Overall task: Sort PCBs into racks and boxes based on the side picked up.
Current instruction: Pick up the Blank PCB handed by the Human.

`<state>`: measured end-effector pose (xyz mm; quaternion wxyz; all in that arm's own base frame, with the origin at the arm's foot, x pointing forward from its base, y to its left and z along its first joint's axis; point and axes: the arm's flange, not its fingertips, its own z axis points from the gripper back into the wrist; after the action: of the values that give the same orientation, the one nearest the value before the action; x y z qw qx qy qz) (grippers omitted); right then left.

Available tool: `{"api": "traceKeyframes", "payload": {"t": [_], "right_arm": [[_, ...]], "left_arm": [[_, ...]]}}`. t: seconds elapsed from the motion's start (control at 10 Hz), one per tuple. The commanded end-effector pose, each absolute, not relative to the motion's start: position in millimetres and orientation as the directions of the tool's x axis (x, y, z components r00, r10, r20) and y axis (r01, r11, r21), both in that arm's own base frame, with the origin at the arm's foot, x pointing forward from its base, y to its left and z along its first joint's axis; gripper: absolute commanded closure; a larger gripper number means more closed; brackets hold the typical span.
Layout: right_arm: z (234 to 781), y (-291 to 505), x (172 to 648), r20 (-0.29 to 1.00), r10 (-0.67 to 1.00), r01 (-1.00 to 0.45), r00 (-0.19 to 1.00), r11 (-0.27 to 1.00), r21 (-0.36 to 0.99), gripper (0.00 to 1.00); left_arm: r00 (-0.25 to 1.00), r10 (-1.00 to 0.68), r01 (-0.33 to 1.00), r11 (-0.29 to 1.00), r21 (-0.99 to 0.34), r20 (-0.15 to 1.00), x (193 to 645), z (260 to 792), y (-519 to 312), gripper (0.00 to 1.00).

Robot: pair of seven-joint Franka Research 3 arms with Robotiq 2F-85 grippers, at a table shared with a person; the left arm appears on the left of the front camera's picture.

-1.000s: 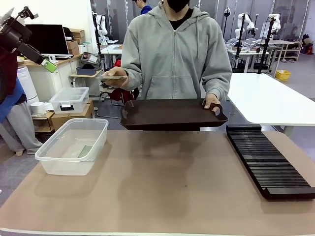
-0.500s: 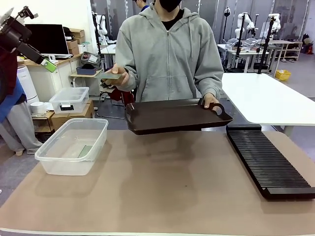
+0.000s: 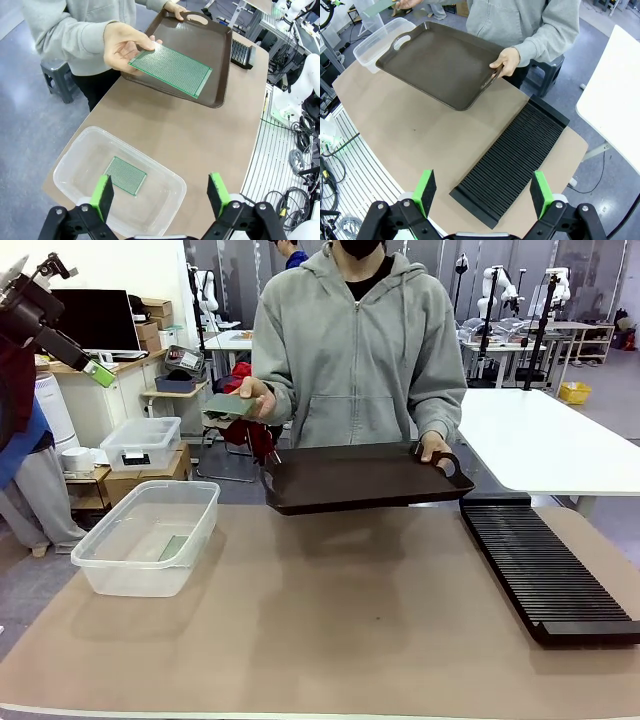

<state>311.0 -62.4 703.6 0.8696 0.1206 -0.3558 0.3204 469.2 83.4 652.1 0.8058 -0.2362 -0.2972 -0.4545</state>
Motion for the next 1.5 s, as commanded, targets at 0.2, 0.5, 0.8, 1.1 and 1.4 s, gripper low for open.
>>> {"api": "traceKeyframes", "payload": {"t": [0.2, 0.5, 0.8, 1.1, 1.4], "right_arm": [[702.6, -60.6, 310.1, 0.700, 0.466, -0.640, 0.542, 0.768, -0.015, 0.00], [702.6, -60.6, 310.1, 0.700, 0.466, -0.640, 0.542, 0.768, -0.015, 0.00], [702.6, -60.6, 310.1, 0.700, 0.466, -0.640, 0.542, 0.768, -0.015, 0.00], [702.6, -60.6, 310.1, 0.700, 0.466, -0.640, 0.542, 0.768, -0.015, 0.00], [702.6, -60.6, 310.1, 0.700, 0.466, -0.640, 0.542, 0.768, -0.015, 0.00]], "left_arm": [[0.412, -0.591, 0.872, 0.477, -0.111, 0.693, 469.4, 651.4, 84.9, 0.00], [0.412, -0.591, 0.872, 0.477, -0.111, 0.693, 469.4, 651.4, 84.9, 0.00], [0.630, -0.464, 0.750, 0.572, -0.333, 0.623, 484.8, 651.6, 66.3, 0.00], [0.823, -0.272, 0.530, 0.682, -0.503, 0.498, 494.2, 646.5, 56.1, 0.00], [0.893, -0.288, 0.443, 0.695, -0.567, 0.345, 513.3, 626.6, 64.4, 0.00]]}}
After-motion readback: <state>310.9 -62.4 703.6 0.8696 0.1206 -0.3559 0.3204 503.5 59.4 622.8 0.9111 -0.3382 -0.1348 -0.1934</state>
